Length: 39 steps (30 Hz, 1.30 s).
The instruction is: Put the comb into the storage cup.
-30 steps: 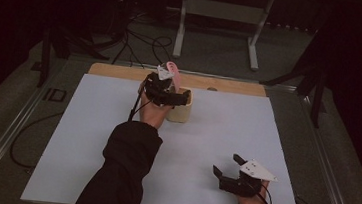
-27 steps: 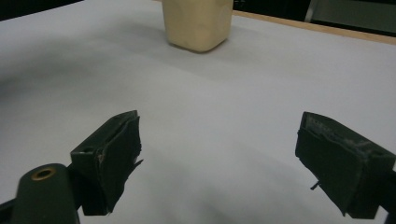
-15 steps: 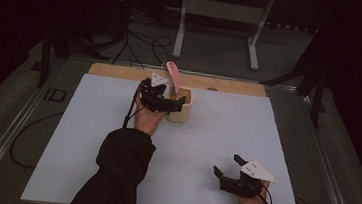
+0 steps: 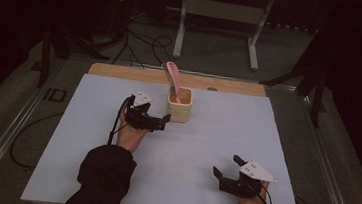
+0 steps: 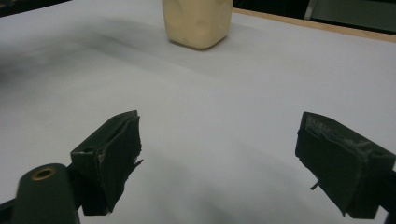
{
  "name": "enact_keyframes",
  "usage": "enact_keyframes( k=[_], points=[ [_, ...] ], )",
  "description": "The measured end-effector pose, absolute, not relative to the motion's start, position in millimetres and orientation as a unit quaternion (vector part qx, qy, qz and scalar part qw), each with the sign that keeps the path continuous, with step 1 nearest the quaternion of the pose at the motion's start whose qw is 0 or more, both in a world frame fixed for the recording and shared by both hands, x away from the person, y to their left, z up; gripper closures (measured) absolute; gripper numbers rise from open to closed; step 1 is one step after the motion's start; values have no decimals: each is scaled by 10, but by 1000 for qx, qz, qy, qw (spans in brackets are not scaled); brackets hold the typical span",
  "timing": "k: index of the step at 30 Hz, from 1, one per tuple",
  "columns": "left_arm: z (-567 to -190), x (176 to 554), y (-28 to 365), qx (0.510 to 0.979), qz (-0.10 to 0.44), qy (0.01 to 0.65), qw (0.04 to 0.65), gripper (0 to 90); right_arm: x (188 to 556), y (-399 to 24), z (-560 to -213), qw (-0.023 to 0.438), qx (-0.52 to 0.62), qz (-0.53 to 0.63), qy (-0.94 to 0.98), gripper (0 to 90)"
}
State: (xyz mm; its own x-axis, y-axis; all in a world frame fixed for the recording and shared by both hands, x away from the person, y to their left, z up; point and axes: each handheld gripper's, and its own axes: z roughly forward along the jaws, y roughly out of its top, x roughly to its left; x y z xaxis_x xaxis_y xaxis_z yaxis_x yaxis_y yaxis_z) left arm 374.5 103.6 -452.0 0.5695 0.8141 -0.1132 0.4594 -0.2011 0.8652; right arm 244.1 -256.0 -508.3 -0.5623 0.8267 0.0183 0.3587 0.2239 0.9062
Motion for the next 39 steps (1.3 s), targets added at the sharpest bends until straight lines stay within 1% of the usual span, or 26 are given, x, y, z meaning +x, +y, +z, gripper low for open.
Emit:
enact_keyframes(
  k=[9, 17, 23, 31, 39],
  points=[
    [-4635, 3408, 1458, 738, 194, 436, 477, 8, 2436, -2548, -5087, 246, 399, 476, 744, 138],
    [-4767, 3092, 1831, 737, 209, 445, 464, 8, 2429, -2539, -5088, 245, 400, 476, 744, 137],
    [-4819, 2834, 2079, 731, 213, 451, 465, 8, 2428, -2534, -5097, 244, 399, 476, 745, 137],
    [-4819, 2581, 2293, 726, 226, 449, 469, 8, 2407, -2491, -5100, 243, 394, 478, 747, 136],
    [-4863, 2455, 2382, 737, 236, 437, 459, 7, 2398, -2485, -5093, 245, 392, 479, 747, 134]
  ],
)
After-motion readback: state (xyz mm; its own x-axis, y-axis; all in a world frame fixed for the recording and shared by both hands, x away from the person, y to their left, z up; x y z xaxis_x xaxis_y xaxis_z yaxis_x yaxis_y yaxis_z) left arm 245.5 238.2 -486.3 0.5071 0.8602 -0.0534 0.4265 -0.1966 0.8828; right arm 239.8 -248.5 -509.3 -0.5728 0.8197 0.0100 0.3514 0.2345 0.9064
